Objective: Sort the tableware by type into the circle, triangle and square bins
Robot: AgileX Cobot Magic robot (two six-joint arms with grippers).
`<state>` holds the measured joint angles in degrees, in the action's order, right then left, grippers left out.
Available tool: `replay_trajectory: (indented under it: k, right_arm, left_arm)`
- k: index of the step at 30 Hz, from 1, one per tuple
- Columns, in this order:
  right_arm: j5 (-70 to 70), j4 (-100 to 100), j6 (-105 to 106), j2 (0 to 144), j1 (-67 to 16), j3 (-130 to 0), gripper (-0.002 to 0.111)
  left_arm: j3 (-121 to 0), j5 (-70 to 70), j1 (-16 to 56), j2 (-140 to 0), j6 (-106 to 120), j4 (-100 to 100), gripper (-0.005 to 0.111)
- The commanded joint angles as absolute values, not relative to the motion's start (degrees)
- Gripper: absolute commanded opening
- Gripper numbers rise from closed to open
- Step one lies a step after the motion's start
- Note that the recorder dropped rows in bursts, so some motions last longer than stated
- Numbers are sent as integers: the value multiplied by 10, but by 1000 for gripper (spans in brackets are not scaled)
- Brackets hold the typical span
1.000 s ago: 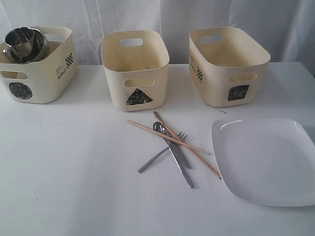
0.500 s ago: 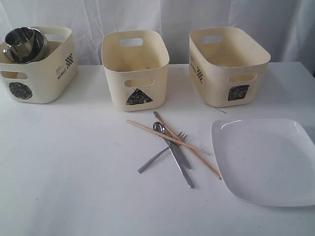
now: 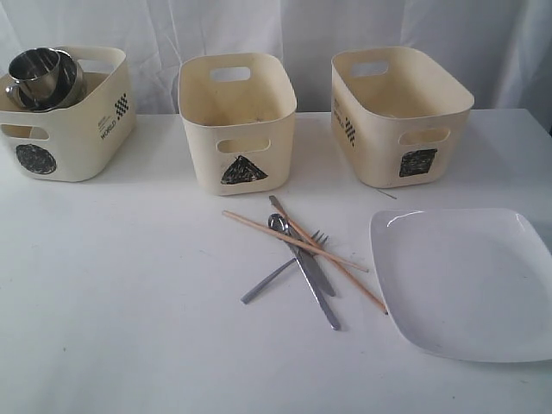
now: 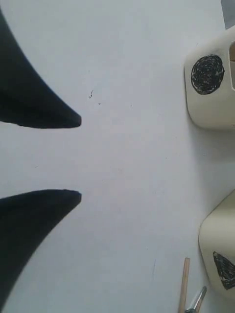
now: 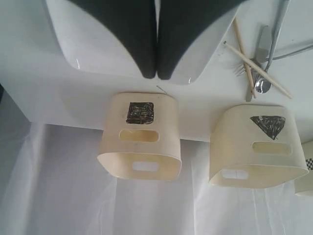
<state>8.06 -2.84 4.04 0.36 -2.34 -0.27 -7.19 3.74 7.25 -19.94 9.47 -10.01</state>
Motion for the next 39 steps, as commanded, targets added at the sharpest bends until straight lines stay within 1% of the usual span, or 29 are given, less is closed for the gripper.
replay_trajectory:
  k: [1, 7, 12, 21, 25, 39]
  right_arm:
    - [76, -30, 43, 0, -18, 0, 0]
    - [76, -30, 43, 0, -18, 0, 0]
    - [76, -30, 43, 0, -18, 0, 0]
    - [76, -30, 43, 0, -18, 0, 0]
    - [76, -30, 43, 0, -18, 0, 0]
    - [76, -30, 43, 0, -18, 0, 0]
  left_arm:
    - [-34, 37, 76, -133, 87, -124, 38]
    - [0, 43, 76, -37, 86, -124, 0]
    - [0, 99, 76, 0, 89, -125, 0]
    - [0, 89, 75, 0, 87, -132, 0]
    - [0, 91, 75, 0, 42, -132, 0]
    - [0, 91, 75, 0, 49, -127, 0]
